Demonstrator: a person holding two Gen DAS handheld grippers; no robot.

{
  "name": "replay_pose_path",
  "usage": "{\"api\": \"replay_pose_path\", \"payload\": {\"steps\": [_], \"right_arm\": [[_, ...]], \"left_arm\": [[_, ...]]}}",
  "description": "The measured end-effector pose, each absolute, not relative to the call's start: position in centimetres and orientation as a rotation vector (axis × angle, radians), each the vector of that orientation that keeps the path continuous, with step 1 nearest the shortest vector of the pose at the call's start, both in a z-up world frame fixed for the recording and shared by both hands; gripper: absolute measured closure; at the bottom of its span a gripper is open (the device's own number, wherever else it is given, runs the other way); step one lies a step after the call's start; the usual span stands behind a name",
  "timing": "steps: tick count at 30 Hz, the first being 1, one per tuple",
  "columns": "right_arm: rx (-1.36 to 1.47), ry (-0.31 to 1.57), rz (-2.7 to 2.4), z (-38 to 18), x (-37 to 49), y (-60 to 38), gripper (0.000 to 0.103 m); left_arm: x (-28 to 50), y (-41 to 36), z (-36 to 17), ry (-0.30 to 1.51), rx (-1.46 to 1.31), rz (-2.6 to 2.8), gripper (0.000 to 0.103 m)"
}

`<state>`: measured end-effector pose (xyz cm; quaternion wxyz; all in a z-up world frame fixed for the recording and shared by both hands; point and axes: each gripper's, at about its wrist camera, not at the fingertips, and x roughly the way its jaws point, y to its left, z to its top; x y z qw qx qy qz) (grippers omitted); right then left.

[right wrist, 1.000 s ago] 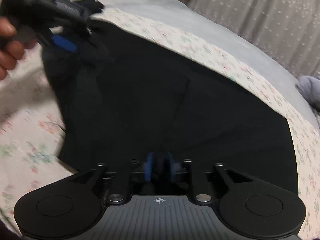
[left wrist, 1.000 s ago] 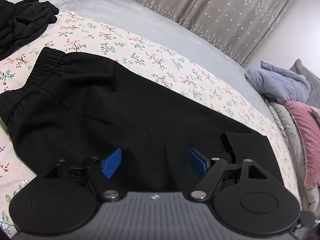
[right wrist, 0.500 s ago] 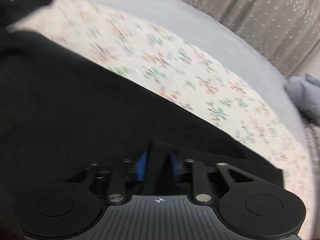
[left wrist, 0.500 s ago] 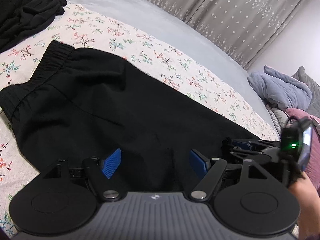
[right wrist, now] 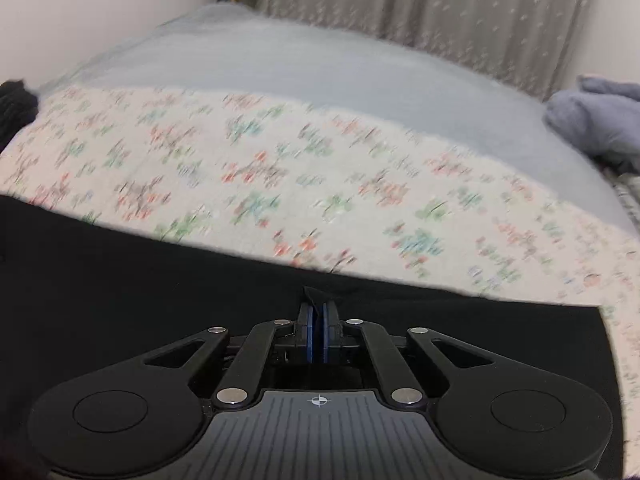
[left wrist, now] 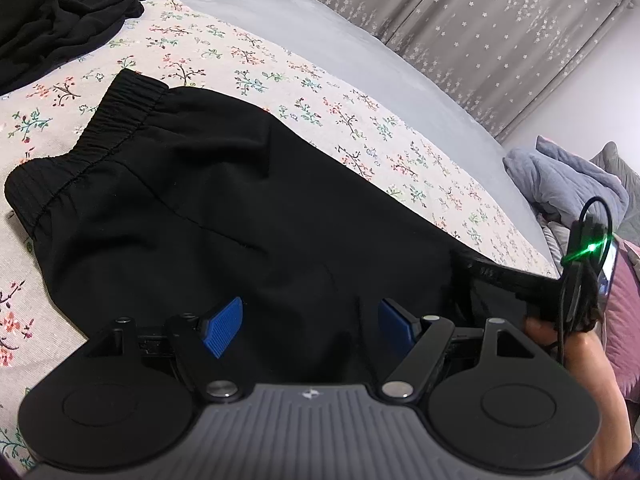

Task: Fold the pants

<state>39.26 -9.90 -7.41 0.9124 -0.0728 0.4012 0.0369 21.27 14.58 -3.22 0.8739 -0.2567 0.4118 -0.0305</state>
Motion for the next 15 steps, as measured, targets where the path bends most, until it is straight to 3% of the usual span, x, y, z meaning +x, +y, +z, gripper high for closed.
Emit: {"api": "replay_pose_path", "payload": {"steps": [2, 4, 6, 10, 15], "right_arm": [[-0.154, 0.827, 0.133, -7.3, 38.8, -9.6, 0.09], [-0.038, 0.805, 0.179, -5.6, 37.1, -10.7, 0.069], [0.056, 0.773, 0.219, -3.6, 34.8, -12.3, 0.057], [-0.066, 0.801, 0.292, -2.4, 28.5, -12.9, 0.057], [-0.23, 0.895, 0.44, -5.0, 20.1, -12.9, 0.057]], "left_arm": [[21.2, 14.6, -3.1, 0.859, -0.537, -0.063, 0.011], [21.2, 14.8, -3.0, 0.856, -0.54, -0.061, 0.011], [21.2, 15.0, -3.0, 0.855, -0.543, -0.056, 0.011], [21.1, 14.9, -3.0, 0.857, -0.54, -0.049, 0.011], [21.0, 14.5, -2.8, 0.852, -0.517, -0.053, 0.011]]}}
